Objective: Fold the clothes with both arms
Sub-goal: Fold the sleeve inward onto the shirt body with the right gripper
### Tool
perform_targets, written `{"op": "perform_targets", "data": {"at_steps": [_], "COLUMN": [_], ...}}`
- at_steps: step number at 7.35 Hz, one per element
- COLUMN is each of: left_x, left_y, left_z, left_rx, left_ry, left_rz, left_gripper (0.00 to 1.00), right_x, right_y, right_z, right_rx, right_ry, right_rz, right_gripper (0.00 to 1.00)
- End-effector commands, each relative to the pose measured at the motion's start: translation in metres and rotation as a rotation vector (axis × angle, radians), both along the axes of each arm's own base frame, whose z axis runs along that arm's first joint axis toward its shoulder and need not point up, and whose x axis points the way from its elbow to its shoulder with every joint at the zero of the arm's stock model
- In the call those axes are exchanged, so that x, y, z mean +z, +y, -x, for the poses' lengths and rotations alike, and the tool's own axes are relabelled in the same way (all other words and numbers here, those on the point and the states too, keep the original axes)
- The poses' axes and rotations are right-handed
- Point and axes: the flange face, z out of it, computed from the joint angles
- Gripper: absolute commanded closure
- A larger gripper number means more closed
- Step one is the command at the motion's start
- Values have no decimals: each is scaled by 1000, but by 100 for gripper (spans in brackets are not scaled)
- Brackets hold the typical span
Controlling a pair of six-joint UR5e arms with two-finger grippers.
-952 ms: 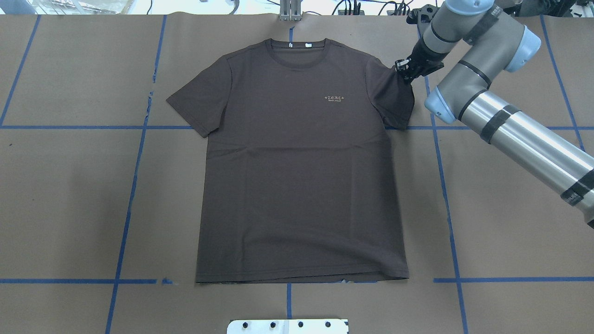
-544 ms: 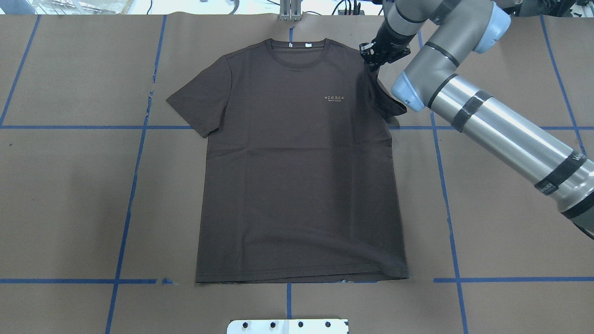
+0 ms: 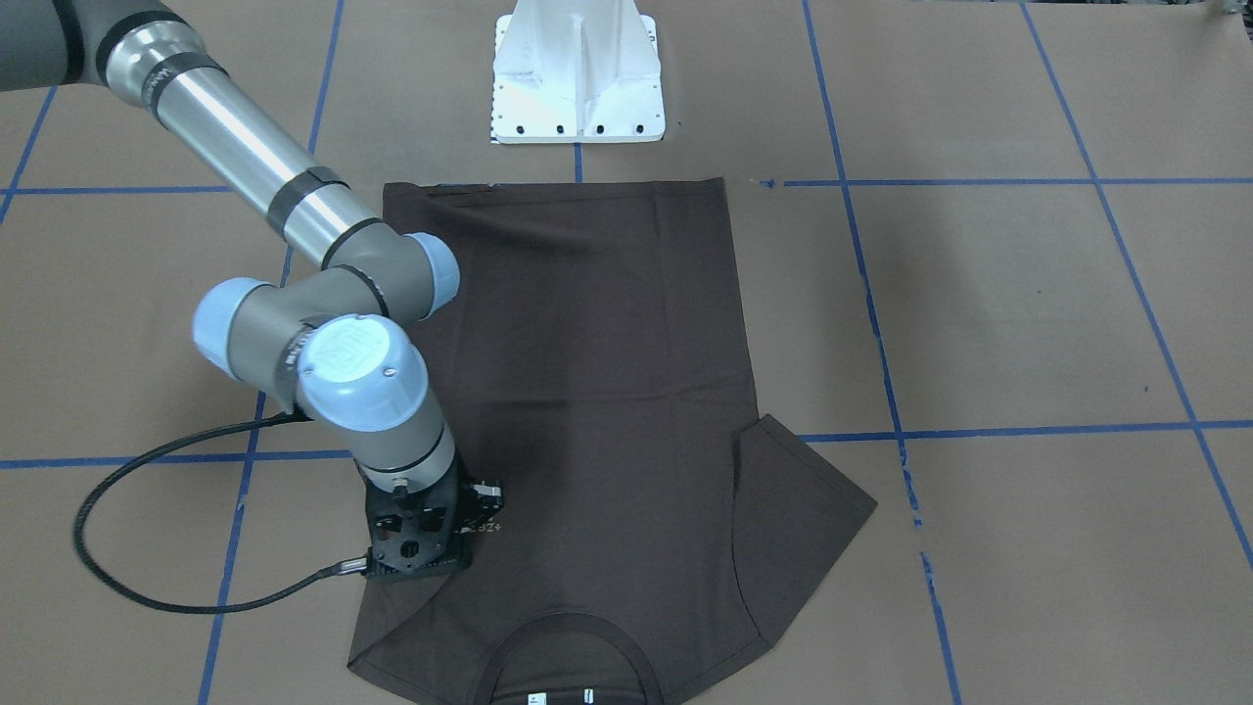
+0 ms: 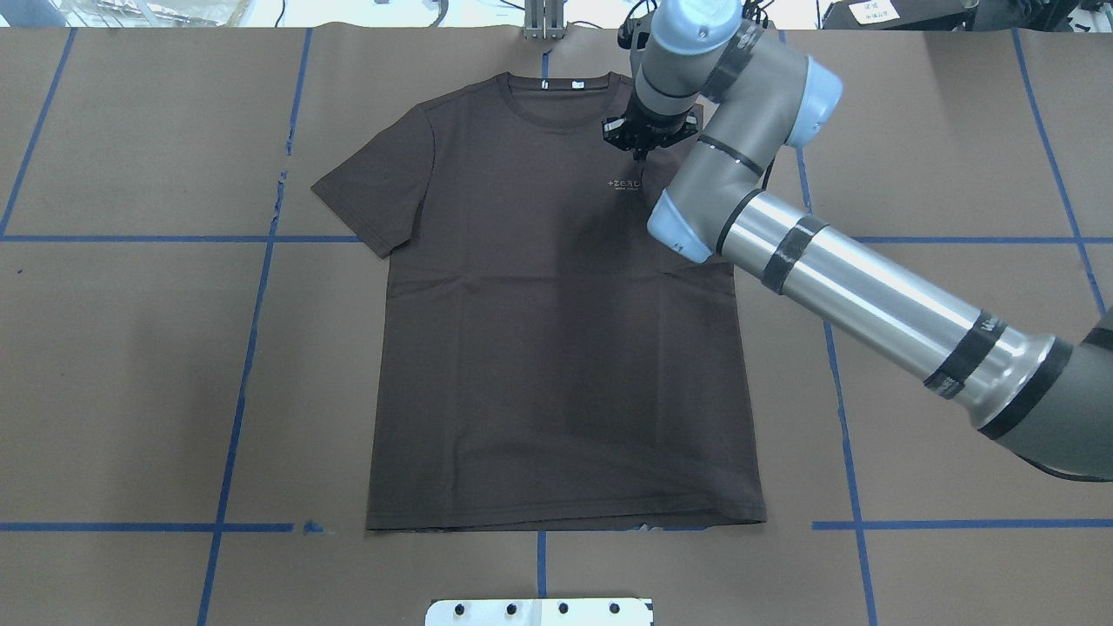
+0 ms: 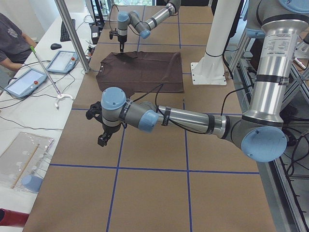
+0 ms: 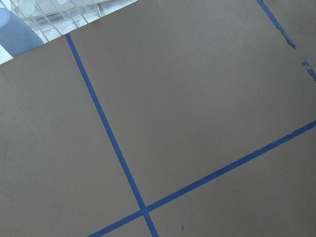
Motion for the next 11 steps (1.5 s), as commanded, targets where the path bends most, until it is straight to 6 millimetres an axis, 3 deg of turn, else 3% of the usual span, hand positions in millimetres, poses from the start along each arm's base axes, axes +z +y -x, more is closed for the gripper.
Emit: {"op": "perform_targets", "data": {"at_steps": [1, 3, 4, 5, 6, 7, 8, 9, 10, 11], "left_x": [-11, -21, -39, -73, -98, -117, -150, -182, -200, -201], "left_y": [0, -5, -16, -34, -37, -32, -36, -26, -18, -27], "left_z": [0, 0, -4, -47, -100, -157, -204, -280, -353, -392], "left_rx": [-25, -42, -82, -98, -111, -110, -184, -257, -334, -401], "left_ry": [12, 19, 42, 92, 159, 229, 268, 289, 291, 285], "left_rz": [7, 9, 30, 43, 63, 117, 172, 233, 290, 331], "left_gripper": [0, 0, 0, 0, 0, 0, 0, 0, 1, 1], "right_x": [4, -7, -21, -43, -56, -62, -43, -3, 32, 57], "right_y": [8, 3, -5, -9, 0, 18, 32, 45, 52, 55], "right_z": [20, 14, -1, -24, -51, -93, -143, -187, -227, -253], "right_rx": [24, 16, -1, -17, -26, 0, 26, 13, -22, -49], "right_ry": [22, -9, -68, -137, -119, -64, -66, -67, -47, -23], "right_rz": [-47, -34, 16, 70, 163, 236, 251, 236, 208, 172], "right_gripper": [0, 0, 0, 0, 0, 0, 0, 0, 0, 0]}}
